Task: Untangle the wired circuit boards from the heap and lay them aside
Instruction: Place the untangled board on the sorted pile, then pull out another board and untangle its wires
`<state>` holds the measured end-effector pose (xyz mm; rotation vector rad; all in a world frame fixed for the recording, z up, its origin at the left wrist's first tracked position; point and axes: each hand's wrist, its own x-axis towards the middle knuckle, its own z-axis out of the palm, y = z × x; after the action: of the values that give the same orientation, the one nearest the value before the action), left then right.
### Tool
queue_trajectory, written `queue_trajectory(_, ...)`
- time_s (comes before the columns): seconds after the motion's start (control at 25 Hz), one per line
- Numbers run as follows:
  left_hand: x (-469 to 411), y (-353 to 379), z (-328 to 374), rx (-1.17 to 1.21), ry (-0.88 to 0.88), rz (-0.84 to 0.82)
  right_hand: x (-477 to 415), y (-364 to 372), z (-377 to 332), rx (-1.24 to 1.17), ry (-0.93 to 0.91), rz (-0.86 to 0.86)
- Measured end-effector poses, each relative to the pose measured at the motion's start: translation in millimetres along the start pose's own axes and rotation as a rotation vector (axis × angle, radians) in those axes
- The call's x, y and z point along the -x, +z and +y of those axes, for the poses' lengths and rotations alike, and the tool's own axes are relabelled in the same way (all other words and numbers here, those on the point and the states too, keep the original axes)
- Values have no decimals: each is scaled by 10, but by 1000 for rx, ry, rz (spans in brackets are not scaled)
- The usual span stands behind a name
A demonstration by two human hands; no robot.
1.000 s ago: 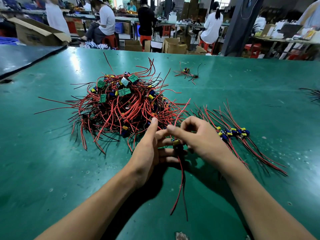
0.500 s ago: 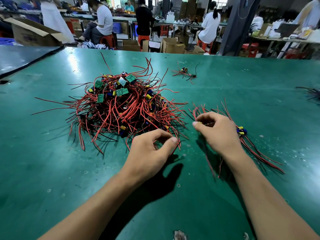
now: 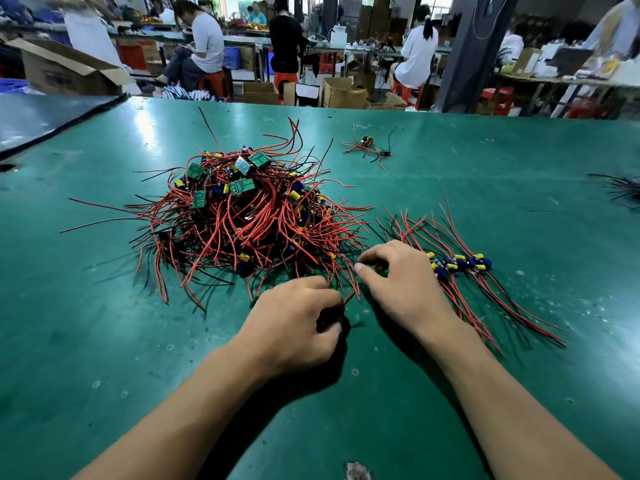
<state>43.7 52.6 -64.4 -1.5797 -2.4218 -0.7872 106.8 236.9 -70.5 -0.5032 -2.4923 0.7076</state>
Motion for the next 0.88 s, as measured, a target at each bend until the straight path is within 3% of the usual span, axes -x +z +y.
queue_trajectory(0.08, -13, 24, 1, 72, 67, 58, -1, -24, -4, -21, 25, -30)
queue_trajectory(0.28, -67, 11, 77, 351, 48, 474, 12, -105, -170, -271, -3, -43)
queue_trajectory(0.44, -60, -35, 139, 352, 34, 649, 61, -163, -265, -529, -22, -349)
queue_trajectory(0.56, -57, -73, 154, 337, 33, 708, 95, -128, -315, -533, -25, -534)
queue_trajectory(0.76, -72, -66, 168, 326, 67, 737, 104, -78, -332, -419, -128, -295)
queue_trajectory(0.88, -69, -26, 148, 351, 1, 616, 39, -168, -286, -468, -111, -189)
